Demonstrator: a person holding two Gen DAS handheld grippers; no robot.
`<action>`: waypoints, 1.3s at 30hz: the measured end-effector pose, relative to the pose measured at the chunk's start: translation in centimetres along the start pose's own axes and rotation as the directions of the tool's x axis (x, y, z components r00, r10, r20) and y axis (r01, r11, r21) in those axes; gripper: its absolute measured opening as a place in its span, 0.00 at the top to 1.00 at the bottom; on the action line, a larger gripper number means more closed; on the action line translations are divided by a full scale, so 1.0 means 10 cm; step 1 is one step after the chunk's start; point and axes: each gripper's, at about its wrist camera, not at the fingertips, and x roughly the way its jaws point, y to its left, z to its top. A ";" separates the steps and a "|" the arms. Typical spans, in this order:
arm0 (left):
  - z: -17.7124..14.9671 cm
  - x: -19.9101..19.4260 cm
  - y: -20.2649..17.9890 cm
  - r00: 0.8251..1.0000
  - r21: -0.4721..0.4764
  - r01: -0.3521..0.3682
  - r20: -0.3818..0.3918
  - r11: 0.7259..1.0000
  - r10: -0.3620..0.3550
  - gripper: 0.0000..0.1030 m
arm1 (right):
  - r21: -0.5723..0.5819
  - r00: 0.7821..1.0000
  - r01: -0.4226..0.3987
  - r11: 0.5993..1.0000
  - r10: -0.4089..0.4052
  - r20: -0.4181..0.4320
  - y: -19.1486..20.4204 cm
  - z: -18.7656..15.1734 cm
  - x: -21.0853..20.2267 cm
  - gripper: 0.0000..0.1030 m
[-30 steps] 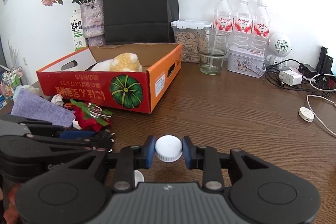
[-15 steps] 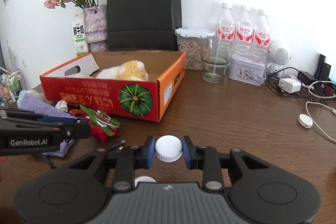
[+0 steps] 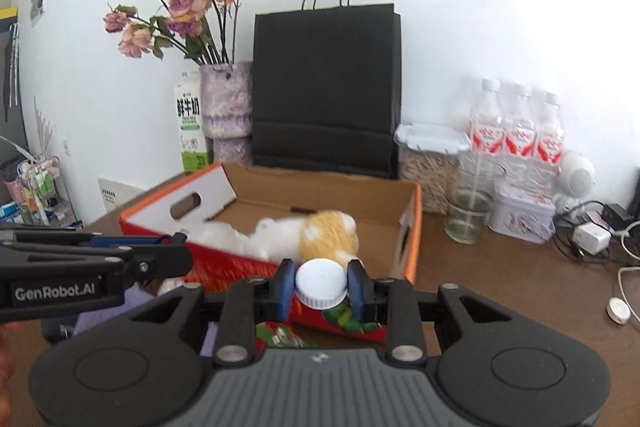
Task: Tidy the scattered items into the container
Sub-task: 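Carry the cap and cable into the box and open both tools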
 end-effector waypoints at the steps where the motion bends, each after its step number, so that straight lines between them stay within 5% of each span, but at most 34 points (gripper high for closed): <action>1: 0.05 0.02 0.06 1.000 -0.011 0.000 0.014 1.000 0.000 0.74 | 0.001 1.000 0.002 1.000 -0.002 0.008 0.03 0.06 0.05 0.74; 8: 0.37 0.31 0.46 0.998 -0.116 -0.008 0.067 0.993 0.016 0.74 | 0.048 0.998 0.020 0.999 -0.022 0.057 0.14 0.36 0.44 0.74; 19: 0.69 0.97 0.71 0.995 -0.192 -0.083 0.043 0.978 0.093 0.74 | 0.086 0.997 0.035 0.996 -0.040 0.060 0.19 0.68 1.24 0.74; 28: 0.57 1.30 0.86 0.990 -0.184 -0.138 -0.044 0.973 0.132 0.74 | 0.086 0.998 0.039 0.996 -0.036 -0.046 0.12 0.49 1.62 0.74; 39: 0.49 1.37 0.84 0.987 -0.161 -0.147 -0.083 0.976 0.135 0.73 | 0.065 0.997 0.042 0.997 -0.038 -0.069 0.16 0.41 1.66 0.74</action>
